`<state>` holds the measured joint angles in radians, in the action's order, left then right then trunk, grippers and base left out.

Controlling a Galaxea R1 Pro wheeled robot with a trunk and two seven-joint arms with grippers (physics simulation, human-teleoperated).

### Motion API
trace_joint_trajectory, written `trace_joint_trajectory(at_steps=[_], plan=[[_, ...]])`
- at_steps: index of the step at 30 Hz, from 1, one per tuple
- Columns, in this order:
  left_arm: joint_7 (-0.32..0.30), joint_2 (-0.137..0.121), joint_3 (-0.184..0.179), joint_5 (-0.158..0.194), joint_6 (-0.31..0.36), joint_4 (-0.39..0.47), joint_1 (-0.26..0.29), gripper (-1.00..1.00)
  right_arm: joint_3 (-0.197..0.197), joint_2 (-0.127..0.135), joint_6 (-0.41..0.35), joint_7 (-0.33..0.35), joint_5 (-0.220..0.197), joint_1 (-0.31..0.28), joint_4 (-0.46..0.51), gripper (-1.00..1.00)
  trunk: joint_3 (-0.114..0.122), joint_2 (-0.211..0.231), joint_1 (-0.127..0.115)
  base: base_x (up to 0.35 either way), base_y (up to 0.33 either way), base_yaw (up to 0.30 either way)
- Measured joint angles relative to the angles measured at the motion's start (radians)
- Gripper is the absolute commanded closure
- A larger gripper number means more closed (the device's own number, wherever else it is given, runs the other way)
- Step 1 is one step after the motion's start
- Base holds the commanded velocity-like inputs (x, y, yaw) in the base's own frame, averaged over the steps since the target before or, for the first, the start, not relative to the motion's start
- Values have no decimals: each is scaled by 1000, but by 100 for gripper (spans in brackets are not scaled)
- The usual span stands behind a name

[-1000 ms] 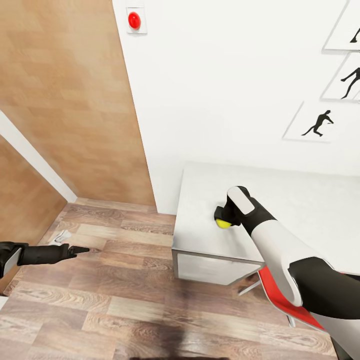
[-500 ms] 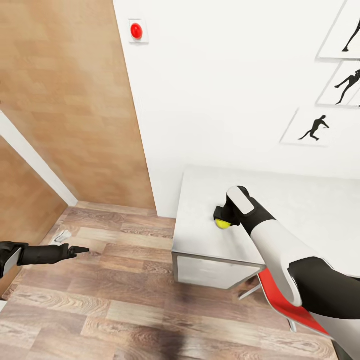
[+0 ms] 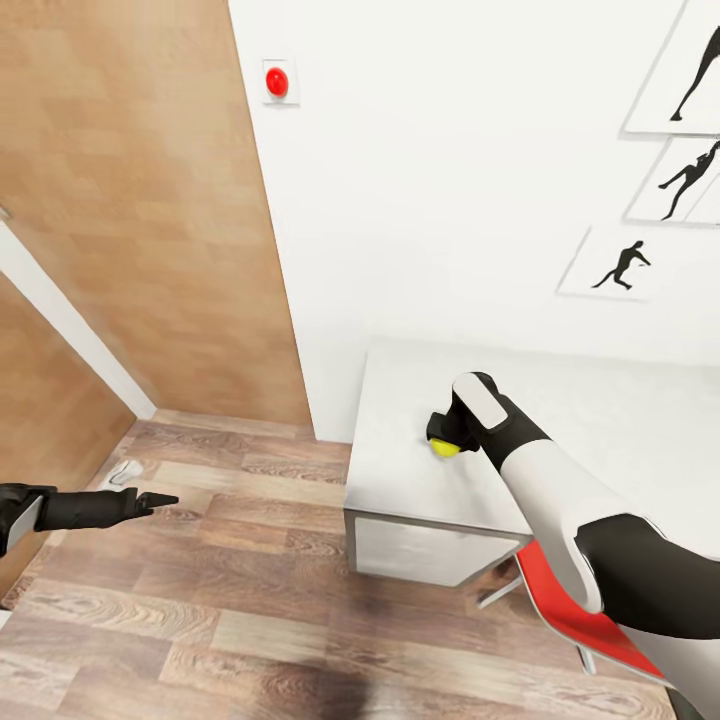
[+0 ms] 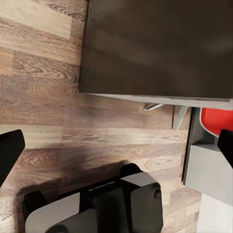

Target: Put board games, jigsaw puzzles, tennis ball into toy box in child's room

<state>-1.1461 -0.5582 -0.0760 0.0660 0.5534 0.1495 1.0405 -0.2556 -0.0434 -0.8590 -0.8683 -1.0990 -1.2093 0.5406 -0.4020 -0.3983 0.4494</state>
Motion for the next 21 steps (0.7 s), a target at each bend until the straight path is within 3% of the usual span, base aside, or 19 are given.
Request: trace_joint_trajectory(at_steps=[21], plan=[[0, -2, 2, -2, -1, 0, -1, -100, 1, 2, 1, -1, 0, 0, 0, 100, 35, 0, 0, 0, 0, 0]])
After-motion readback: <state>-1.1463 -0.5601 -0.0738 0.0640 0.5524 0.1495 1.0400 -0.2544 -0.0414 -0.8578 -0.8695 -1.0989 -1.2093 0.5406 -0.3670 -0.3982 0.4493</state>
